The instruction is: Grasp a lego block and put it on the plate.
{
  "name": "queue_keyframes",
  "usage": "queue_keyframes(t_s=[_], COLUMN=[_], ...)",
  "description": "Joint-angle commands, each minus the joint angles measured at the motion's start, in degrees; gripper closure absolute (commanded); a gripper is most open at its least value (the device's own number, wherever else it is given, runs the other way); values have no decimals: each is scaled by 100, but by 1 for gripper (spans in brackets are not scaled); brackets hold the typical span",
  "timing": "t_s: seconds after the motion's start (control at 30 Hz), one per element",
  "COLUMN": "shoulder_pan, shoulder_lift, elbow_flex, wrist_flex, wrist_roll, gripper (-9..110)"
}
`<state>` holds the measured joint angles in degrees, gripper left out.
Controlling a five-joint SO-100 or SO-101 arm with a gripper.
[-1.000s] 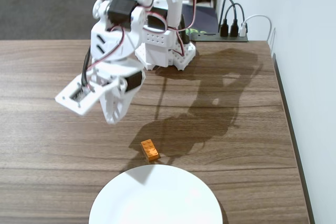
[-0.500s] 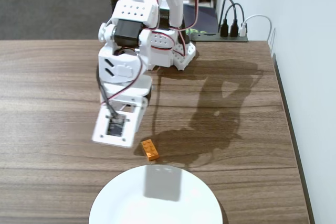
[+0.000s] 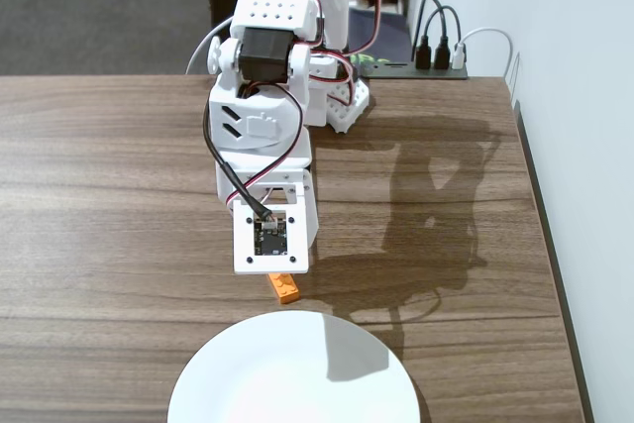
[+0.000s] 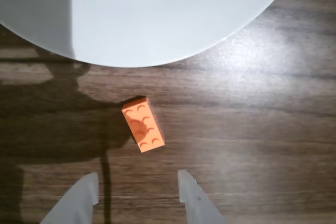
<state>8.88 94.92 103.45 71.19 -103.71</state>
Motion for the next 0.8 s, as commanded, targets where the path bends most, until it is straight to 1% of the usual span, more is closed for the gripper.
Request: queue_keyframes(t_s=[0.0,0.23,0.43,0.6,0.77], shoulder_pan=[-70,-70,-26,-97,-202], shoulder_lift=[-35,-255,-492,-606,-686], elbow_flex=[-299,-202,-79,352,545], wrist_flex=[18,-193,-615,-1151,-1354], wrist_roll=[-132,-255,-272,-281,-229], gripper=[81,81,81,81,81])
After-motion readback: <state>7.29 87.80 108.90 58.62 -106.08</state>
